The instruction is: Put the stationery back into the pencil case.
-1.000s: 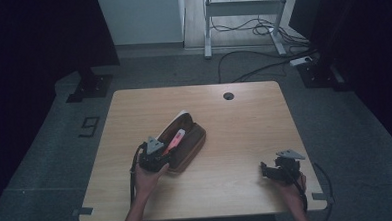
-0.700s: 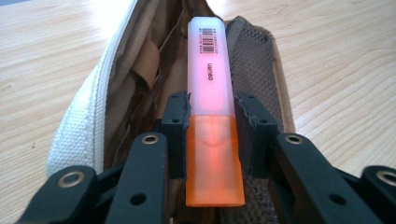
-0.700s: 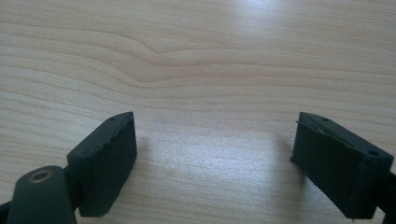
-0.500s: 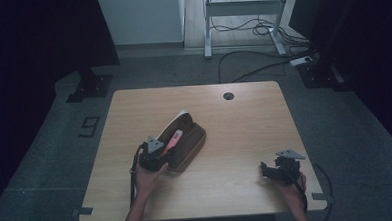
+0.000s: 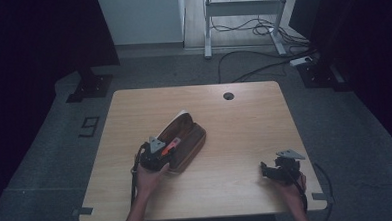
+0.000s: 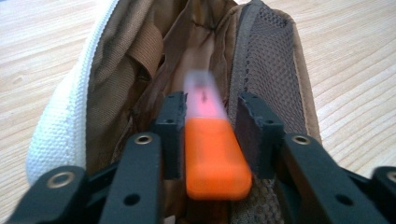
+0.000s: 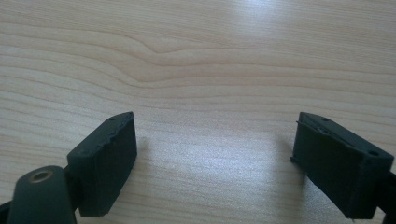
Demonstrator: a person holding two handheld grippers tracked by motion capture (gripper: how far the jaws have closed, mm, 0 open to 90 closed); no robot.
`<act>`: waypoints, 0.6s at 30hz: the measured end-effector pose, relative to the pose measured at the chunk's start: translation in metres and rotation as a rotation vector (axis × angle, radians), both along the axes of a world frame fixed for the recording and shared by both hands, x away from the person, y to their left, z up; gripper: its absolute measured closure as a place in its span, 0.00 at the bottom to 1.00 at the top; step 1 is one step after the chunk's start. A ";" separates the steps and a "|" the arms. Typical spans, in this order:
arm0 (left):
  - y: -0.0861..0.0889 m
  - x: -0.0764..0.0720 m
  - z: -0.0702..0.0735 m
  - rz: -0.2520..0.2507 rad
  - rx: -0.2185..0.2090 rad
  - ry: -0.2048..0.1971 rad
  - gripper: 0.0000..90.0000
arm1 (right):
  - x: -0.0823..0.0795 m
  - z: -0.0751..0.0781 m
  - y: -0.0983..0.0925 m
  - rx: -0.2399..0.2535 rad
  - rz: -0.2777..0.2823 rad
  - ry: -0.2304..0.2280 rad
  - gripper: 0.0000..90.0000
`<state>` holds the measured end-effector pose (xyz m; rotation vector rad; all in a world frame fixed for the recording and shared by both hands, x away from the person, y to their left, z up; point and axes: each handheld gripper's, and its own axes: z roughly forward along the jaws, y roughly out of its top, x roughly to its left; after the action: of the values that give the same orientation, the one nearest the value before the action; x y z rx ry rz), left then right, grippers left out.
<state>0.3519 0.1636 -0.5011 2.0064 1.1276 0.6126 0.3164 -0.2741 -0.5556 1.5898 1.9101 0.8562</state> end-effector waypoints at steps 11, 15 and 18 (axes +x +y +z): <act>-0.002 -0.008 0.006 -0.006 0.000 -0.039 0.59 | 0.000 0.000 0.000 0.003 0.000 0.001 0.15; -0.001 -0.015 0.011 -0.013 -0.021 -0.063 0.56 | 0.000 0.000 0.000 0.003 0.000 0.001 0.15; -0.001 -0.020 0.015 -0.029 -0.044 -0.072 0.54 | 0.000 0.000 0.000 0.003 0.000 0.001 0.15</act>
<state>0.3314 0.1626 -0.4862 1.9443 1.0587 0.6354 0.3165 -0.2741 -0.5556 1.5925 1.9105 0.8587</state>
